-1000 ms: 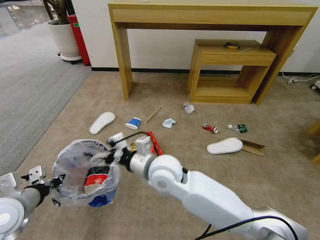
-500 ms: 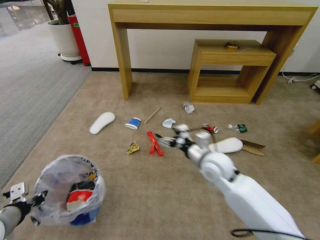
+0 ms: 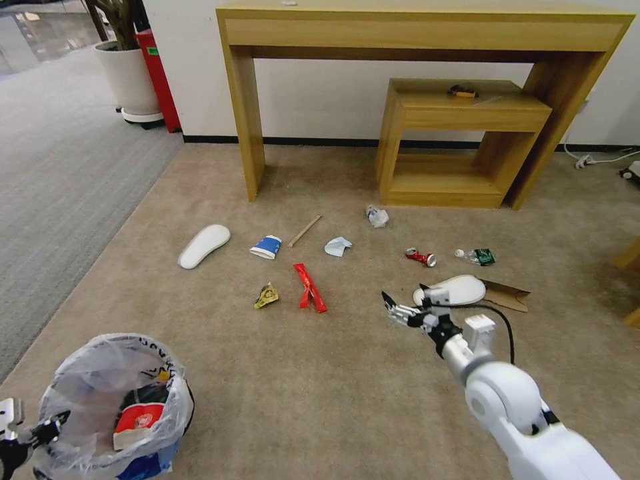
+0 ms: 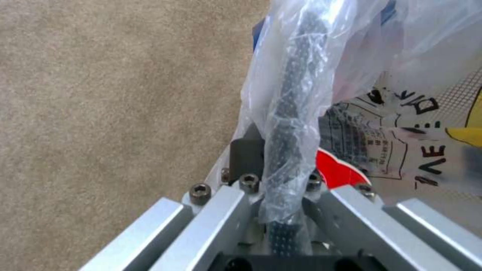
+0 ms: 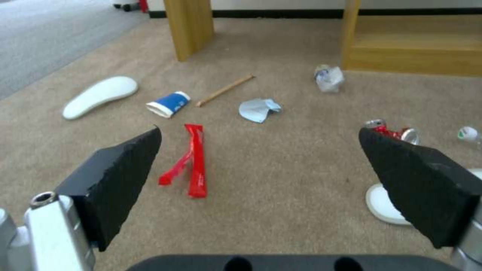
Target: Pick up the trash bin and place the garbage on the floor into it.
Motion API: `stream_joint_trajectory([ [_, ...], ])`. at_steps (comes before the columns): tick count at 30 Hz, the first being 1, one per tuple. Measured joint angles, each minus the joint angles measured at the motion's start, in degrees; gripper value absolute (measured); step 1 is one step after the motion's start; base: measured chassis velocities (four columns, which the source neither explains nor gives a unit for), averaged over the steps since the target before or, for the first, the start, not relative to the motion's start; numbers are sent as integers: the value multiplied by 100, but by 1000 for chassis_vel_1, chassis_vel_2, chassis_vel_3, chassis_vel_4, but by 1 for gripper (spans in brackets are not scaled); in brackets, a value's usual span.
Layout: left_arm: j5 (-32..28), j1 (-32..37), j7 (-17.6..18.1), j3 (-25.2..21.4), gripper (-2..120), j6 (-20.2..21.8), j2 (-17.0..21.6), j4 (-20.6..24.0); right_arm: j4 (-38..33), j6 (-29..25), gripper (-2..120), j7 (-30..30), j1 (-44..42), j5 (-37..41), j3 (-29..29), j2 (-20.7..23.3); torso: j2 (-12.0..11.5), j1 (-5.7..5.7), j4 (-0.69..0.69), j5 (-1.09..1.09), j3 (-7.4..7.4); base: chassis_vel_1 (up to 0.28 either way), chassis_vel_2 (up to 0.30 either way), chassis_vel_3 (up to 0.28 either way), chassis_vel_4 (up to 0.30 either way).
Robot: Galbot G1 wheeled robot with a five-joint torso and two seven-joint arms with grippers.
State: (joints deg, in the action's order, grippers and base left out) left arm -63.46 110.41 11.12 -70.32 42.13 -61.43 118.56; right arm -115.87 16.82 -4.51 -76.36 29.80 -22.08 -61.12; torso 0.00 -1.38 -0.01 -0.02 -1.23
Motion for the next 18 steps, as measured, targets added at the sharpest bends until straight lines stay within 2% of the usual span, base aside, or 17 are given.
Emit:
stream_joint_trajectory([
  [12,2,36,-55,-10,0,0,-14,172,-114,-49,100,-76,-30,-5,-57,-195,0,0,1,0,0,-7,6,3,-7],
  [18,16,30,-68,4,0,0,-41,232,-120,-32,100,-98,-29,5,-47,-164,0,-1,0,1,-2,-129,131,145,-128],
])
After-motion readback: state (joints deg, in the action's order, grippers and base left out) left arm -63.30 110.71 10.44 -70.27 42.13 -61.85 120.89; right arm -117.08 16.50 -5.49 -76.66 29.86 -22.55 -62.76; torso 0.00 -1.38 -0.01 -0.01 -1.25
